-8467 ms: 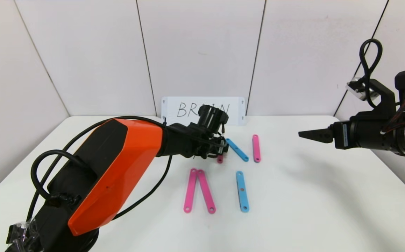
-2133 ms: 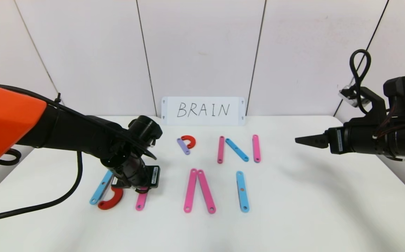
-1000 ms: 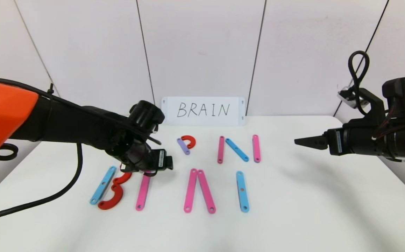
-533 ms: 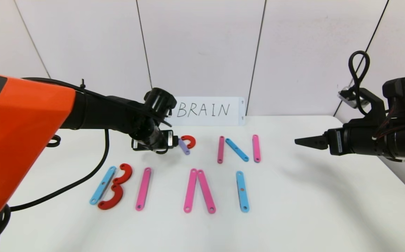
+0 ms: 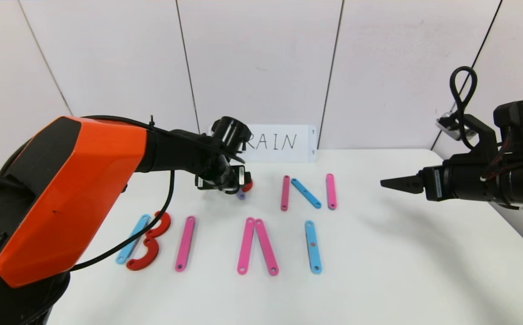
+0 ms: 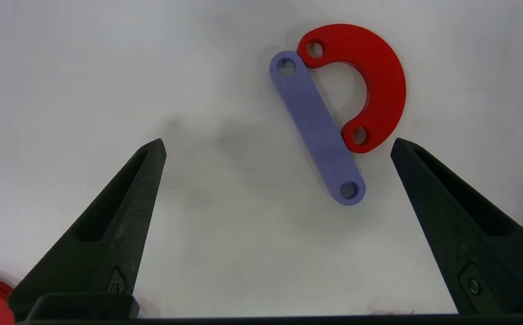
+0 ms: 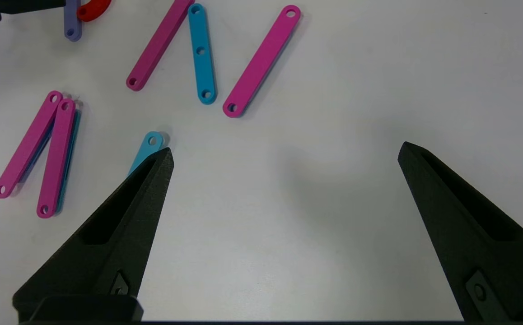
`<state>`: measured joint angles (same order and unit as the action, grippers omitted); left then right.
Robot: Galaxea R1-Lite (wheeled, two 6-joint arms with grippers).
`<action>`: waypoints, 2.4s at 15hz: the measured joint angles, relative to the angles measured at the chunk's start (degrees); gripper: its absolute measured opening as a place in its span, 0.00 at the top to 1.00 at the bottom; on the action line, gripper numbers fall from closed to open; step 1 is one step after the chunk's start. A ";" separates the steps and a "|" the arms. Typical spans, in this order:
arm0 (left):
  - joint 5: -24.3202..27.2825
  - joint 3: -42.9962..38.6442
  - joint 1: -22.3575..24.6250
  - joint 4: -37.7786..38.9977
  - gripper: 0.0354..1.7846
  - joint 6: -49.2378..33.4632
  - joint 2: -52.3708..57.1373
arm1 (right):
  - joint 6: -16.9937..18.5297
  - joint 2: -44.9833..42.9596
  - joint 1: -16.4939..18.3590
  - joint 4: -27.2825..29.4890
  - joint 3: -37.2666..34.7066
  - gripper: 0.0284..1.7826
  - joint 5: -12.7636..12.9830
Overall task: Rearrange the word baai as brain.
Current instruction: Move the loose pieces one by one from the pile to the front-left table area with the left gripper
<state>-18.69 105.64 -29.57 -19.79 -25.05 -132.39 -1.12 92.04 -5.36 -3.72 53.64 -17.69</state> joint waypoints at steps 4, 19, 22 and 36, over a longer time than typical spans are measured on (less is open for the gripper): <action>0.00 4.97 -0.96 0.00 0.02 3.12 -3.39 | 0.02 -0.30 0.24 -0.02 -0.11 0.02 -0.02; -0.82 7.64 -5.05 10.09 0.02 8.16 -9.73 | -0.02 -0.76 0.73 -1.76 -0.55 0.02 0.09; -0.88 7.64 -5.62 10.12 0.02 8.13 -9.90 | -0.06 -0.76 0.73 -1.77 -0.56 0.02 0.11; -4.33 7.58 -5.46 10.08 0.76 8.13 -11.06 | 0.02 -0.78 0.63 -1.68 -0.63 0.02 0.05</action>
<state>-23.02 113.23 -35.04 -9.70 -16.92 -143.45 -1.10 91.26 -4.73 -5.40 53.00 -17.64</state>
